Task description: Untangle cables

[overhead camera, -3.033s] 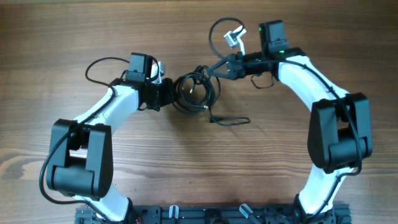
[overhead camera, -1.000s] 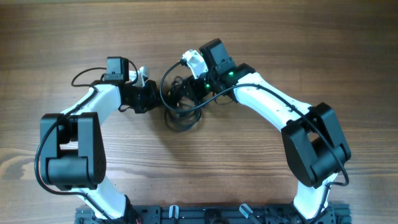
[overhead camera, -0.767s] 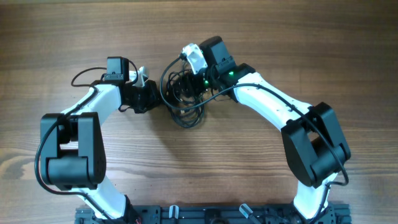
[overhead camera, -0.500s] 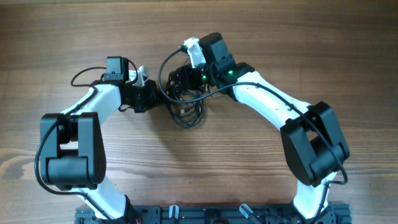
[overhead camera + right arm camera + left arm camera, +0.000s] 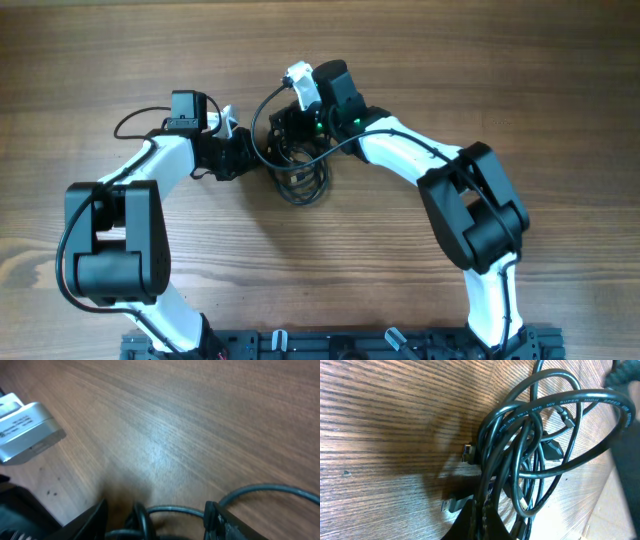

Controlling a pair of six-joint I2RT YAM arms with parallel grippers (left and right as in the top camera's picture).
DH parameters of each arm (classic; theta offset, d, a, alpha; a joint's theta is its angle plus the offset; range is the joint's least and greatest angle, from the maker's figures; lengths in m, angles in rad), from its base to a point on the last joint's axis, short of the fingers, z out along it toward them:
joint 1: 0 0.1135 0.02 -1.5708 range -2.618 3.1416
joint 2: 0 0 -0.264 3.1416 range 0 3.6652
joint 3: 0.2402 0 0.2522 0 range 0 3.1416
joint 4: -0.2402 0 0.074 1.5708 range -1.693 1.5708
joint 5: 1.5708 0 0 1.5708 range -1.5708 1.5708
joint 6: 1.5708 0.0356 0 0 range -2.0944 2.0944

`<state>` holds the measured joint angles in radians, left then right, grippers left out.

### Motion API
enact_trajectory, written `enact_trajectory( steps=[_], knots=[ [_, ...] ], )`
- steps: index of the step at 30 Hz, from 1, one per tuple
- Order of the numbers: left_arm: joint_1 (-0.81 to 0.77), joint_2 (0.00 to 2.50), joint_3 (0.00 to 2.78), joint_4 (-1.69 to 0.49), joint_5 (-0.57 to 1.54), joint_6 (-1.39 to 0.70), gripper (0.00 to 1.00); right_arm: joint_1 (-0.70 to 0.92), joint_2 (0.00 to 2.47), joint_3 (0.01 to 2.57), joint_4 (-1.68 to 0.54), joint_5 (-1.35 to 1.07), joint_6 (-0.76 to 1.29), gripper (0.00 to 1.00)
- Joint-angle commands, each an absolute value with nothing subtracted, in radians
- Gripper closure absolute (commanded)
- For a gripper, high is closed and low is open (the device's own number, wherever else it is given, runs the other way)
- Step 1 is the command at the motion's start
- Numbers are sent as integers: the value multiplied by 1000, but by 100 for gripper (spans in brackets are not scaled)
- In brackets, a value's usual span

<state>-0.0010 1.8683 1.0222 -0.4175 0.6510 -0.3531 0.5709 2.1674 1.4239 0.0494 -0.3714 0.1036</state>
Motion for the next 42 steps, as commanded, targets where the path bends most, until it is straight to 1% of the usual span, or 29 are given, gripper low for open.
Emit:
enact_trajectory(
  steps=[1,7,8,9,10,11,12,16,18,20,23,26,28,29,31,32,33,34,36,39,40,42],
  knots=[
    [-6,1880,1018,-403,638,-352,96,587,2210,1438,101,-366,71,37],
    [-21,1880,1018,-395,637,-351,96,606,2224,1438,89,-366,60,47],
    [-24,1880,1018,-392,637,-351,96,606,2224,1438,90,-366,60,51],
    [-32,1880,1018,-389,636,-351,96,606,2224,1438,90,-366,60,57],
    [-43,1880,1018,-385,633,-351,96,604,2224,1438,90,-365,59,69],
    [-55,1881,1018,-381,619,-352,96,601,2223,1438,94,-362,59,89],
    [-65,1881,1018,-381,593,-352,96,597,2213,1438,98,-363,61,96],
    [-88,1881,1018,-377,521,-387,96,571,2091,1438,70,-379,107,96],
    [-88,1882,1018,-377,496,-405,96,556,1997,1438,20,-466,145,96],
    [-88,1882,1018,-377,495,-405,96,538,1920,1438,-10,-608,179,96],
    [-88,1882,1018,-377,495,-405,96,517,1850,1438,0,-826,308,96],
    [-88,1886,1018,-377,496,-405,96,487,1843,1438,72,-1054,427,96],
    [-88,1886,1019,-381,511,-426,96,463,1843,1438,89,-1151,445,96],
    [-87,1886,1019,-381,532,-427,87,457,1843,1438,85,-1170,445,96],
    [-77,1883,1021,-382,585,-424,66,448,1844,1438,43,-1174,433,96],
    [-69,1878,1022,-381,624,-407,58,447,1843,1438,22,-1180,421,96],
    [-53,1865,1023,-382,685,-361,48,447,1844,1438,-13,-1188,408,96],
    [-28,1843,1023,-395,746,-302,42,446,1843,1438,-47,-1208,377,96],
    [21,1799,1023,-436,789,-232,36,445,1844,1438,-115,-1245,310,96],
    [91,1736,1022,-500,823,-142,34,445,1844,1438,-205,-1248,202,96],
    [110,1720,1022,-517,871,-95,34,445,1844,1438,-210,-1248,193,96],
    [132,1695,1022,-556,1031,46,34,445,1844,1438,-201,-1247,194,96]
  ],
)
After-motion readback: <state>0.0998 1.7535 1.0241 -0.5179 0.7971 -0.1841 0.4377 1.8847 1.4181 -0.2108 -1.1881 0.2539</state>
